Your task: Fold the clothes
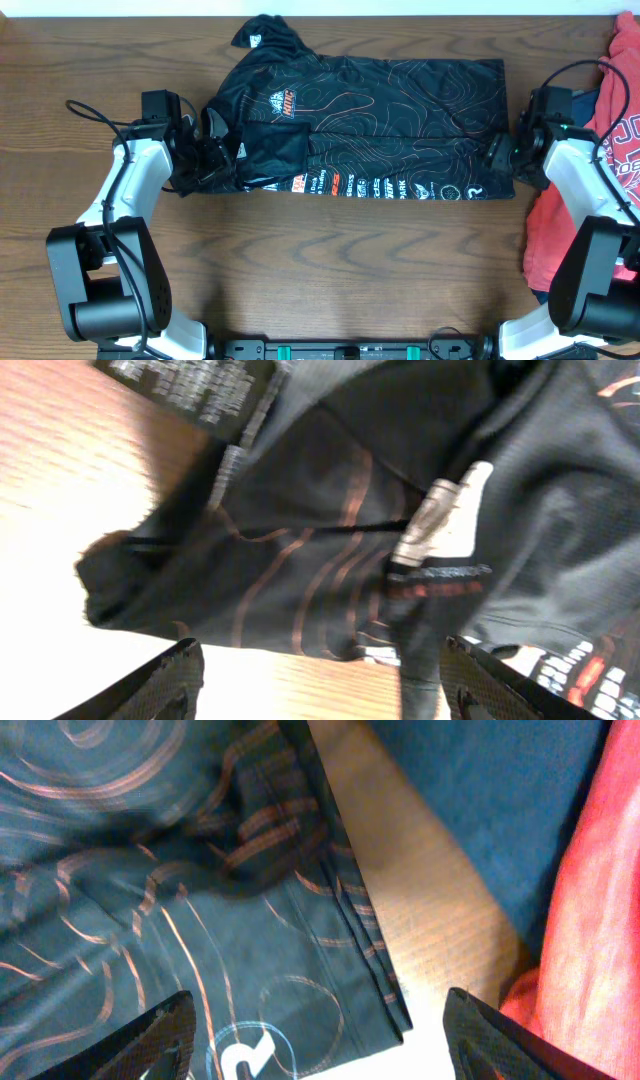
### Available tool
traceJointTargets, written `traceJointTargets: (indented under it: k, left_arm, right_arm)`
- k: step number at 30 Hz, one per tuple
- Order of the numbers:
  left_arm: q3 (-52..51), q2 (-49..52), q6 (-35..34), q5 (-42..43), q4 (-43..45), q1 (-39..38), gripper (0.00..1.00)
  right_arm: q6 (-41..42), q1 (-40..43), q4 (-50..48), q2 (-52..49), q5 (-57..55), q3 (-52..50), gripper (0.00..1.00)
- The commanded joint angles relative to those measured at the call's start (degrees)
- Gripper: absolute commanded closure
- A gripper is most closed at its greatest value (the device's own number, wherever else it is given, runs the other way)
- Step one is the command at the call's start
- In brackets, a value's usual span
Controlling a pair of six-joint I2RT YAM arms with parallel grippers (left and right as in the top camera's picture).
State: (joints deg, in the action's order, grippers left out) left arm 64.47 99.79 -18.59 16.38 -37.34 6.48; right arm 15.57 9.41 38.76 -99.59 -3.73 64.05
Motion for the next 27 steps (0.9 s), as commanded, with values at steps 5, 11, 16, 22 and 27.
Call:
traceJointTargets:
  k: [5, 11, 16, 22, 27]
  left_arm:
    - [-1.09, 1.01, 0.92, -4.07, 2.71, -0.02, 0.18]
    - [-1.64, 4.24, 0.85, -4.04, 4.11, -0.02, 0.17]
    - [-1.64, 6.21, 0.48, -4.04, 5.31, -0.02, 0.17]
    - [-1.64, 6.97, 0.50, -4.09, 4.39, -0.02, 0.25]
    - [-1.73, 6.97, 0.50, -9.09, 0.98, -0.02, 0.58]
  right_arm:
    - [0.28, -0.04, -5.35, -0.55, -1.22, -8.66, 0.22]
    - [0.31, -0.07, -12.00, -0.55, -1.18, -14.08, 0.25]
    - [0.28, -0.07, -12.74, -0.55, -1.18, -15.08, 0.48]
    - [0.28, -0.04, -11.06, -0.55, -1.22, -15.08, 0.87]
    - [0.31, -0.04, -8.20, -0.55, -3.39, -15.08, 0.91]
